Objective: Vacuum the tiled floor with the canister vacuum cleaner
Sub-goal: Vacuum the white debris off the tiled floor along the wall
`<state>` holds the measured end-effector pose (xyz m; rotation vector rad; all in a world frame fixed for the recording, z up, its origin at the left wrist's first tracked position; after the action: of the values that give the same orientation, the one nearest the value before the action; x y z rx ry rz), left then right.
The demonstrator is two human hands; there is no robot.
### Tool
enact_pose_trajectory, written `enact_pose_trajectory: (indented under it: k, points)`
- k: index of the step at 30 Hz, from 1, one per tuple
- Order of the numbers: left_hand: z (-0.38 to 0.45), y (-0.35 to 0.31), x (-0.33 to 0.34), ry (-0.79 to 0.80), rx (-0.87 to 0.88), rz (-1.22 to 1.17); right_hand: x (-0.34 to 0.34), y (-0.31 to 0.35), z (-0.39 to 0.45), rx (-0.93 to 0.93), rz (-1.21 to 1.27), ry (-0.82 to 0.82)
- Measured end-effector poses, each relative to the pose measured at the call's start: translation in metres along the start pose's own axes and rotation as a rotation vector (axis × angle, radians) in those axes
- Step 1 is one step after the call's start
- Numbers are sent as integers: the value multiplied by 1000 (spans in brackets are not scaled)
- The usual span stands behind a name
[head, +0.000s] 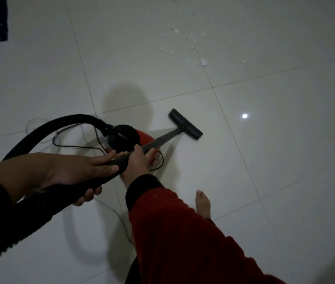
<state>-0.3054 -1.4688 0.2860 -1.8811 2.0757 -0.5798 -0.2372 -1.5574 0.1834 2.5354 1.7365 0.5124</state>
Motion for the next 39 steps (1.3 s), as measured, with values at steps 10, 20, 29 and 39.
enact_pose_trajectory:
  k: [10, 20, 29, 39]
  points:
    - [42, 1, 46, 45, 46, -201, -32, 23, 36, -59, -137, -95]
    - [84, -16, 36, 6, 101, -507, 8, 63, 70, -30, -355, 10]
    - [132, -88, 2, -100, 142, -734, 87, 129, 115, 43, -587, 128]
    - [222, -230, -19, -176, 183, -899, 163, 275, 174, 91, -736, 190]
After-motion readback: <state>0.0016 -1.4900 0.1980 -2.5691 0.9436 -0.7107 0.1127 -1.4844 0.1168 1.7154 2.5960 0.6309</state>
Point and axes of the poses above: each hand's wrist, its own z-axis towards the middle knuckle, its own x-axis out of the palm, y = z × x, the point moved 7 cm from there along z, towards the middle knuckle, and after that the axes turned 5 degrees about x, right-handed, at the moved point
